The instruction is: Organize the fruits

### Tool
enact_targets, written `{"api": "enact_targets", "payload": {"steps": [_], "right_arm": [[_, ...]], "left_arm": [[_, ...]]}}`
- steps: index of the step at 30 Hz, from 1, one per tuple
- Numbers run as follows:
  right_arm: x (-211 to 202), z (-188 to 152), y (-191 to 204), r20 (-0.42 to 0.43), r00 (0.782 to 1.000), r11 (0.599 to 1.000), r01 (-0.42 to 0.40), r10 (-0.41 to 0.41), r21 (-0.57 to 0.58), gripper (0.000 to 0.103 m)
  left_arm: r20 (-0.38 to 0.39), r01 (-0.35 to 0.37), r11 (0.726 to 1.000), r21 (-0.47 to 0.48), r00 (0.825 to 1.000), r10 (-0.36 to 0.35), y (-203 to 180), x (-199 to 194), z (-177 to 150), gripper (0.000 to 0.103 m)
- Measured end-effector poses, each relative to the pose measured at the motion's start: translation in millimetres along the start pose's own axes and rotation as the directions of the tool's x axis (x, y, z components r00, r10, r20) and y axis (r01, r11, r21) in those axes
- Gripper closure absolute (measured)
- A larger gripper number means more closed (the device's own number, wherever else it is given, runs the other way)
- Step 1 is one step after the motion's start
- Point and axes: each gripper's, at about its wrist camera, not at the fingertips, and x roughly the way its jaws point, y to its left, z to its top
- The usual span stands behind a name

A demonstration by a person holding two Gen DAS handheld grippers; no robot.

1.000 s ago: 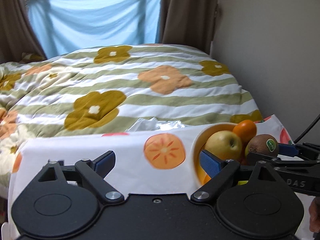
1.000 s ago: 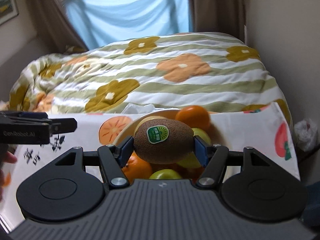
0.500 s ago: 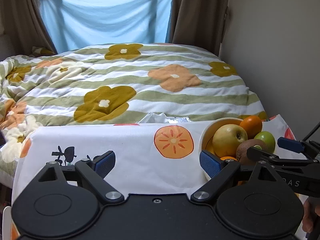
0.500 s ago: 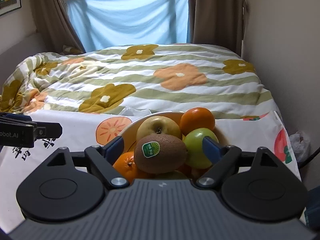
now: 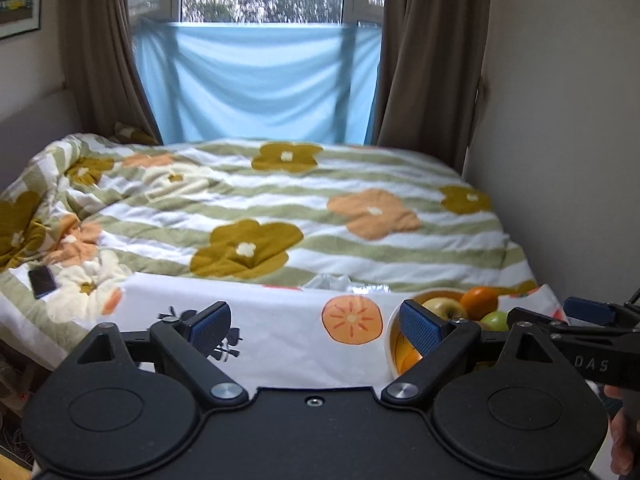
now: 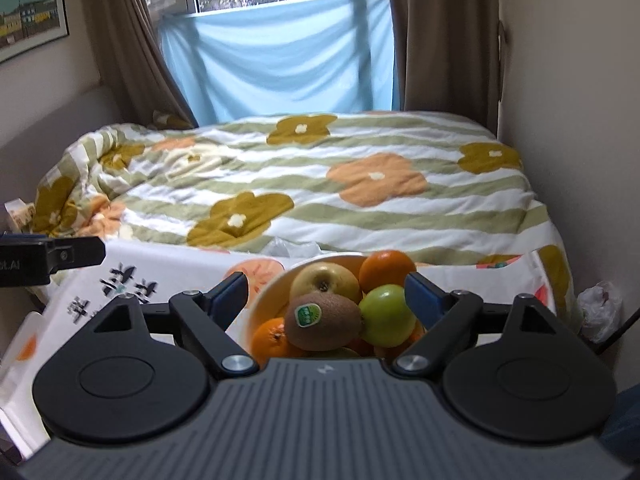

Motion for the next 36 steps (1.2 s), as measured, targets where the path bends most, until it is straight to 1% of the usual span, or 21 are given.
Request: {"api": "enact_targets", "payload": {"steps": [2, 6, 8, 12, 15, 18, 21, 26, 31, 36], "right_arm": [[-22, 6, 7, 0.020, 1.000, 1.000, 0.005, -0.004, -0.003, 0.003], [-66, 10, 23, 0.046, 0.998, 0.999, 0.030, -0.030, -0.009, 0.003], [-86, 8, 31, 0.052, 0.998, 0.999, 0.034, -0.034, -0.007, 0.003], [-117, -3, 46, 0.044, 0.998, 0.999, 0.038, -0.037, -0.012, 0.001], [-137, -15, 59, 0.054, 0.996, 0.998, 0.065, -0.064, -0.026, 0.000], [-155, -28, 68, 0.077, 0.993, 0.995, 0.091, -0.088, -0.028, 0.000], [-165, -42, 76, 0.060, 0.993, 0.994, 0.108, -0.106, -0.035, 0.000], [-169, -64, 84, 0.003, 0.992, 0.992, 0.124, -0.124, -0.033, 0.000], [-176, -73, 90, -0.003, 0.990, 0.990, 0.138, -0.138, -0.024, 0.000], [-180, -76, 90, -0.008, 0.989, 0.989, 0.146, -0.146, -0.015, 0.000]], "left_arm": [[0.039, 0.014, 1.000, 0.003, 0.999, -0.014, 2, -24, -1, 0.009], [0.076, 0.024, 1.000, 0.019, 0.997, -0.025, 7, -62, -4, 0.009], [0.090, 0.027, 0.999, 0.030, 0.996, -0.029, 10, -80, -8, 0.006], [0.116, 0.026, 0.999, 0.042, 0.993, -0.030, 17, -108, -20, 0.005], [0.131, 0.007, 0.998, 0.056, 0.991, -0.014, 22, -126, -32, 0.002], [0.146, -0.039, 0.996, 0.081, 0.989, 0.026, 26, -142, -45, 0.000], [0.162, -0.074, 0.994, 0.086, 0.985, 0.060, 32, -155, -59, 0.000], [0.116, -0.054, 0.996, 0.077, 0.992, 0.045, 41, -162, -81, 0.000], [0.094, -0.058, 0.994, 0.088, 0.994, 0.050, 43, -166, -91, 0.000], [0.100, -0.062, 0.994, 0.090, 0.994, 0.053, 44, -173, -95, 0.000]]}}
